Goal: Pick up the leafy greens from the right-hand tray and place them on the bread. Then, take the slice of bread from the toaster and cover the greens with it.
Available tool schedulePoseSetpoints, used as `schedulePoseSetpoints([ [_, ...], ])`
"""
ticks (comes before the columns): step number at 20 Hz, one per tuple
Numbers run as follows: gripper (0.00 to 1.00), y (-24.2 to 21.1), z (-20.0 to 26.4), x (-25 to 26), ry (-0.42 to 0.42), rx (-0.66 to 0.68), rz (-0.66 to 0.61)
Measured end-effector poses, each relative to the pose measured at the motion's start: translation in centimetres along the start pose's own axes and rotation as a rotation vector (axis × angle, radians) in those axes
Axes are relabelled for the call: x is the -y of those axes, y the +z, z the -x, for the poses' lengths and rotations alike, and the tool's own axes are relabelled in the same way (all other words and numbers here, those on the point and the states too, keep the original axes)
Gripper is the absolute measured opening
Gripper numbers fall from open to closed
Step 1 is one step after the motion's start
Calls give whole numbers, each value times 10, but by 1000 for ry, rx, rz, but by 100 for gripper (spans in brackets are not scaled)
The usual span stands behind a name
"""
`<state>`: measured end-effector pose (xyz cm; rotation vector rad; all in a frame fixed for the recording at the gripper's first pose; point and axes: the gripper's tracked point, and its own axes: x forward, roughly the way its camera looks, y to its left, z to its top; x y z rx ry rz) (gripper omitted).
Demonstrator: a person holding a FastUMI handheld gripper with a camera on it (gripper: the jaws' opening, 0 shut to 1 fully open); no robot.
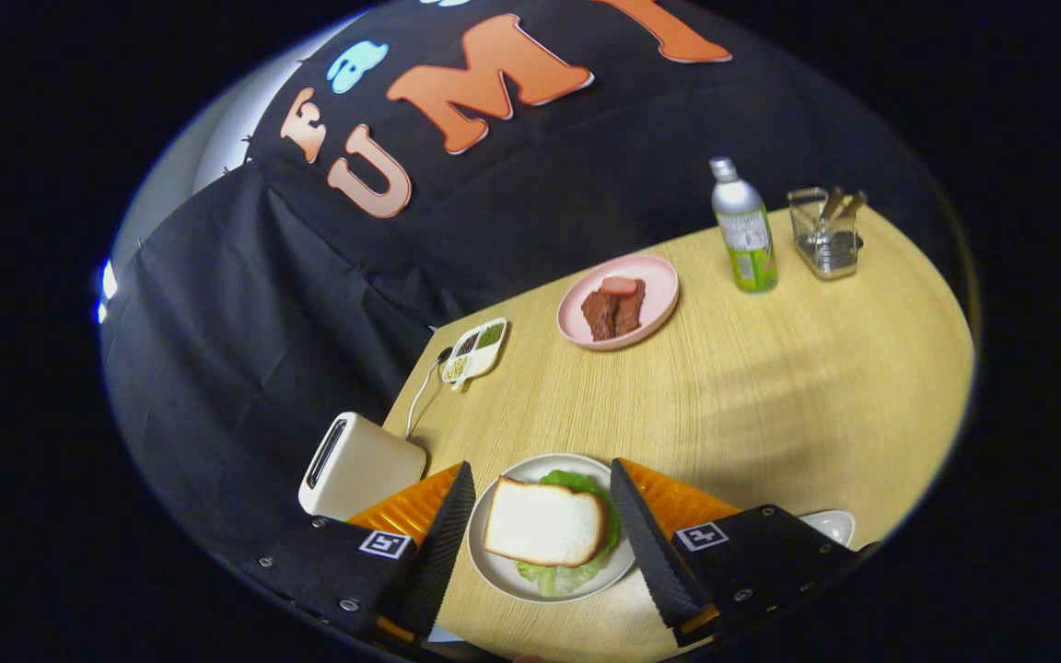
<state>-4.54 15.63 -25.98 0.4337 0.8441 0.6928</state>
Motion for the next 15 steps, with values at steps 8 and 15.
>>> schedulePoseSetpoints([
  [8,92,125,85,-17,-207,389,266],
  [15,94,203,139,-58,-337,642,453],
])
